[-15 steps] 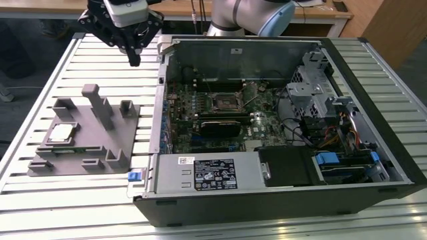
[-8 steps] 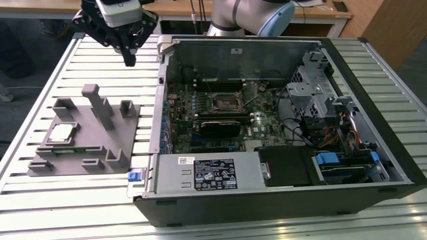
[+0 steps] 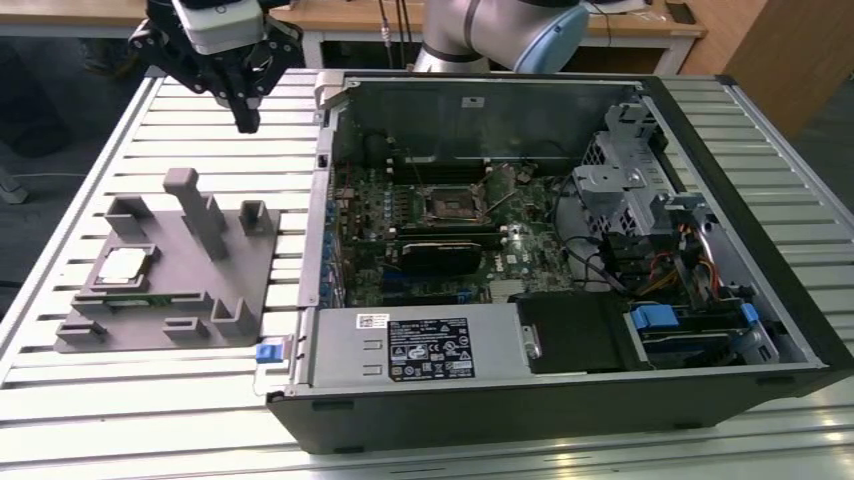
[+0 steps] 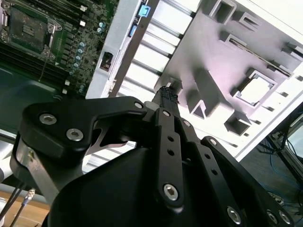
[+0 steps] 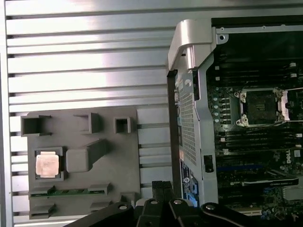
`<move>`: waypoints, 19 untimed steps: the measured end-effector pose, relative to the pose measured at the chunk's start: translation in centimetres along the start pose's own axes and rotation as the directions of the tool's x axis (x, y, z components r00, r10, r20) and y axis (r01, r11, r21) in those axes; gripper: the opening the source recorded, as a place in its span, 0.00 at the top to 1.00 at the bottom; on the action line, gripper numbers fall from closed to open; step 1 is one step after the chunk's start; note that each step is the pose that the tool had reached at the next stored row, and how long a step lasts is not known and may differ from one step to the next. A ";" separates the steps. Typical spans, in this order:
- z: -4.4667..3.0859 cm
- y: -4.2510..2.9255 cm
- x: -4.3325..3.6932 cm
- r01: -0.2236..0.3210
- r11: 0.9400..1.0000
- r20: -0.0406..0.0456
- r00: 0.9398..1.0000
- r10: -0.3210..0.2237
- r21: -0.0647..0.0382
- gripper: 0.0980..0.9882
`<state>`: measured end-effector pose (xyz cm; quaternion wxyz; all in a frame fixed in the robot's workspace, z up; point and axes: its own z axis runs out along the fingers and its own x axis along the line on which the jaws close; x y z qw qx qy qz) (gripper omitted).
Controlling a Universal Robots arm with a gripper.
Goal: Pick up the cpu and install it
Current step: 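Reach for the cpu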
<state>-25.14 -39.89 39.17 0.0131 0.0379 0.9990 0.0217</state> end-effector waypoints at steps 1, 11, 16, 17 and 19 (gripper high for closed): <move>-0.01 -0.01 0.11 0.000 1.000 0.000 1.000 0.000 0.000 0.99; -0.03 -0.10 1.32 0.000 1.000 0.000 1.000 0.000 0.000 0.99; -0.04 -0.14 1.93 0.000 1.000 0.000 1.000 0.000 0.000 0.99; -0.04 -0.16 2.05 0.000 1.000 0.000 1.000 0.000 0.000 0.99; -0.05 -0.17 2.29 0.000 1.000 0.000 1.000 0.000 0.000 0.99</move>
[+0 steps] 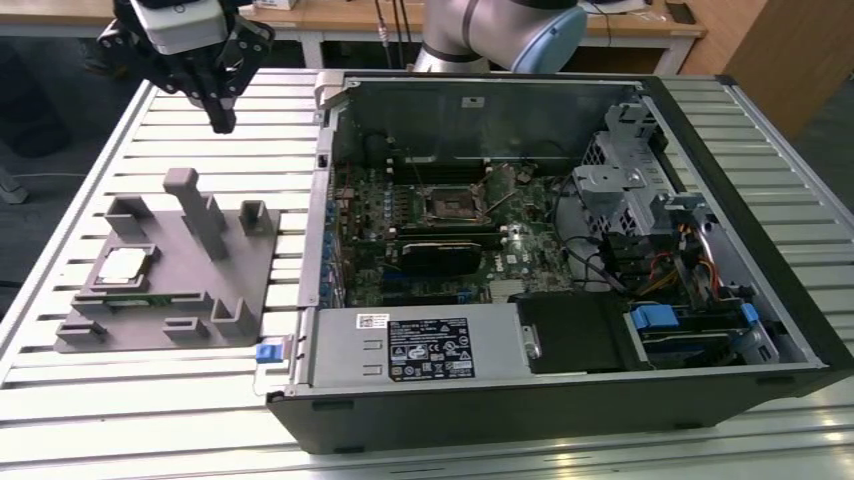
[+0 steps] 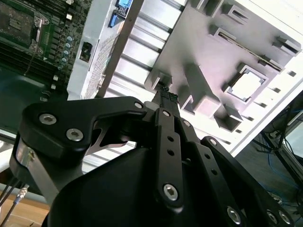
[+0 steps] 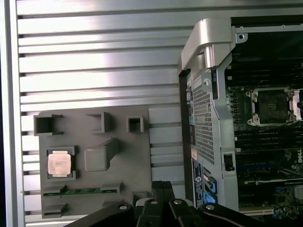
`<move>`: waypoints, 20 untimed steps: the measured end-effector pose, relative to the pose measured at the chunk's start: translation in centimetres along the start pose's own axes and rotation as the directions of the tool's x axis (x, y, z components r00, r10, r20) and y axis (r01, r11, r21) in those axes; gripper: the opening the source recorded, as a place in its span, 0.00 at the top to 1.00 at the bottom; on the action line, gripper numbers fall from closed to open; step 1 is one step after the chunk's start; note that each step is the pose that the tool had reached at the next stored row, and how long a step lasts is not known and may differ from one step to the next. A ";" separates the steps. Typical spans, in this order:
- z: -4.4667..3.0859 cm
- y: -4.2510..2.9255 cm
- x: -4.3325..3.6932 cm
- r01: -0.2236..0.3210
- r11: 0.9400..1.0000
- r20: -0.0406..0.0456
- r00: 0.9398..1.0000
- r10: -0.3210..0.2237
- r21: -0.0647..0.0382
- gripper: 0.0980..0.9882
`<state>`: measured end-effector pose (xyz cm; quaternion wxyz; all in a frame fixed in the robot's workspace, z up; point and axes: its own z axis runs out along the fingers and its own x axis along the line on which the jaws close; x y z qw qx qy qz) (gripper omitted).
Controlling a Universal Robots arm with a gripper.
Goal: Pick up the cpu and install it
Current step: 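Reach for the cpu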
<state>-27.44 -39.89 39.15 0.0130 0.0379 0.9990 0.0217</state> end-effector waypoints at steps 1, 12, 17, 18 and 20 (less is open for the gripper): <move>0.00 -0.01 0.12 0.000 1.000 0.000 1.000 0.000 0.000 0.99; -0.03 -0.11 1.51 0.000 1.000 0.000 1.000 0.000 0.000 0.99; -0.04 -0.16 2.14 0.000 1.000 0.000 1.000 0.000 0.000 0.99; -0.04 -0.17 2.26 0.000 1.000 0.000 1.000 0.000 0.000 0.99; -0.06 -0.19 2.52 0.000 1.000 0.000 1.000 0.000 0.000 0.99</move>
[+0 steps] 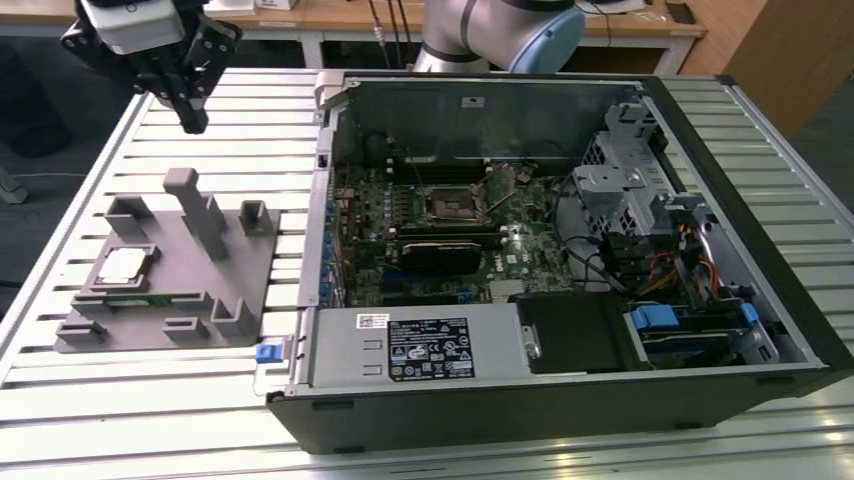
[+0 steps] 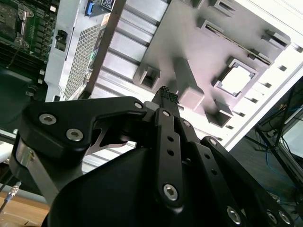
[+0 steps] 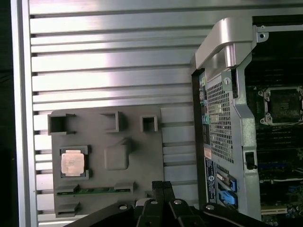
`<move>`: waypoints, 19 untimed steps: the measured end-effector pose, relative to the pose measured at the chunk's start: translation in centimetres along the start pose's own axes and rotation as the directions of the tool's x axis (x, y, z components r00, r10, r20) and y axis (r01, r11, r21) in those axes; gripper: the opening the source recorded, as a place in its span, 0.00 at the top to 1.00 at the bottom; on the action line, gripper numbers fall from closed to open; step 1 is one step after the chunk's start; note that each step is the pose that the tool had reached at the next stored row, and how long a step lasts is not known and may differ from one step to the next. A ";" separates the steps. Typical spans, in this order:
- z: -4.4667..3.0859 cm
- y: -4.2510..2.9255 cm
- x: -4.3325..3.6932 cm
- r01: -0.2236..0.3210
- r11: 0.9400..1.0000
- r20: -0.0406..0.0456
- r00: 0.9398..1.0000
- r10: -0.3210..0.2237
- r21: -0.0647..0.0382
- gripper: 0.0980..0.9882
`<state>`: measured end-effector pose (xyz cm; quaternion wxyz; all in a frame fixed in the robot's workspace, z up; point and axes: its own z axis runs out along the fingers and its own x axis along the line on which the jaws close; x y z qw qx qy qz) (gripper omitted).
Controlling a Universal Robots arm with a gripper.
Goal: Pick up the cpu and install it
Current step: 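Reach for the cpu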
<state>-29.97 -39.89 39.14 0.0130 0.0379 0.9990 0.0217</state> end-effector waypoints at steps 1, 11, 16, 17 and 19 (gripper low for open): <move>0.00 -0.01 0.13 0.000 1.000 0.000 1.000 0.000 0.000 0.99; -0.03 -0.11 1.43 0.000 1.000 0.000 1.000 0.000 0.000 0.99; -0.04 -0.16 2.08 0.000 1.000 0.000 1.000 0.000 0.000 0.99; -0.04 -0.17 2.21 0.000 1.000 0.000 1.000 0.000 0.000 0.99; -0.05 -0.19 2.48 0.000 1.000 0.000 1.000 0.000 0.000 0.99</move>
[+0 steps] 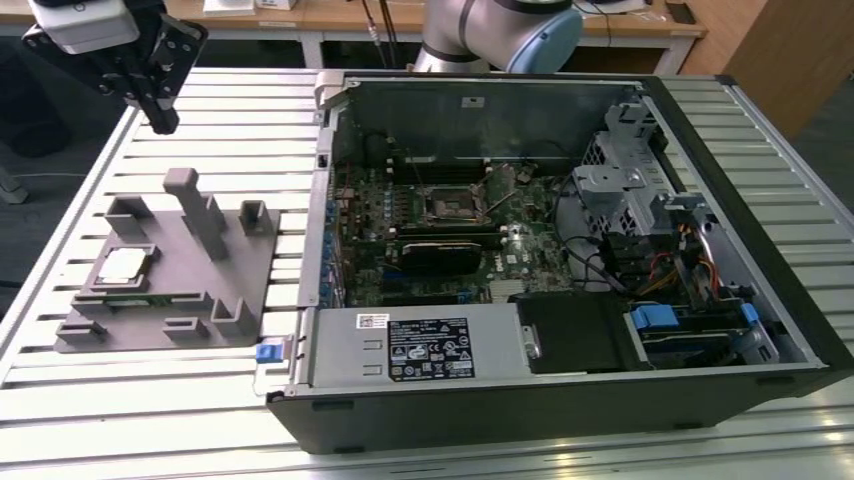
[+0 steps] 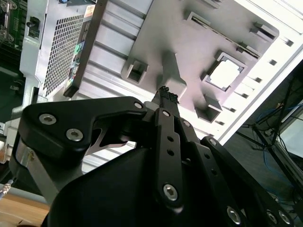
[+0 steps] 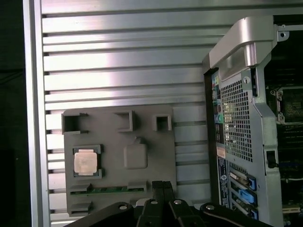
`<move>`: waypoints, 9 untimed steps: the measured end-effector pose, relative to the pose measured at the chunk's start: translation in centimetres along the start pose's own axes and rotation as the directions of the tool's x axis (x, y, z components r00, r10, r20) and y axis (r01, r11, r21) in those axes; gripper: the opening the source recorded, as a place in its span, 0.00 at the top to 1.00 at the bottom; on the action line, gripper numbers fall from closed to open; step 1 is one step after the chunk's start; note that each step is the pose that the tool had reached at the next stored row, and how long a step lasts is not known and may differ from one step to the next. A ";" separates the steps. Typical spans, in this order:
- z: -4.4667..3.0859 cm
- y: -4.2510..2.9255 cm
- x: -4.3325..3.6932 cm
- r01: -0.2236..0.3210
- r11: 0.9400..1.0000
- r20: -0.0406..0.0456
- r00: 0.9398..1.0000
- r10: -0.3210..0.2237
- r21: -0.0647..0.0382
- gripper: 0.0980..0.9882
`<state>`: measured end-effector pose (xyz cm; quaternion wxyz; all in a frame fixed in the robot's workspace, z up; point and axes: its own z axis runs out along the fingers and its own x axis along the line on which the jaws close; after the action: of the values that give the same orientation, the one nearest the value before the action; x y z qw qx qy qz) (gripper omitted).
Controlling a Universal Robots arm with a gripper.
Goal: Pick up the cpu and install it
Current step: 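Reach for the cpu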
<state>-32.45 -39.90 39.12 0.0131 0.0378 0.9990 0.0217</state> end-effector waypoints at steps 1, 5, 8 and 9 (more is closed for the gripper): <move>0.00 -0.01 0.13 0.000 1.000 0.000 1.000 0.000 0.000 0.99; -0.02 -0.05 0.66 0.000 1.000 0.000 1.000 0.000 0.000 0.99; -0.02 -0.08 1.04 0.000 1.000 0.000 1.000 0.000 0.000 0.99; -0.02 -0.09 1.17 0.000 1.000 0.000 1.000 0.000 0.000 0.99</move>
<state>-33.62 -39.89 39.11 0.0130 0.0379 0.9990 0.0217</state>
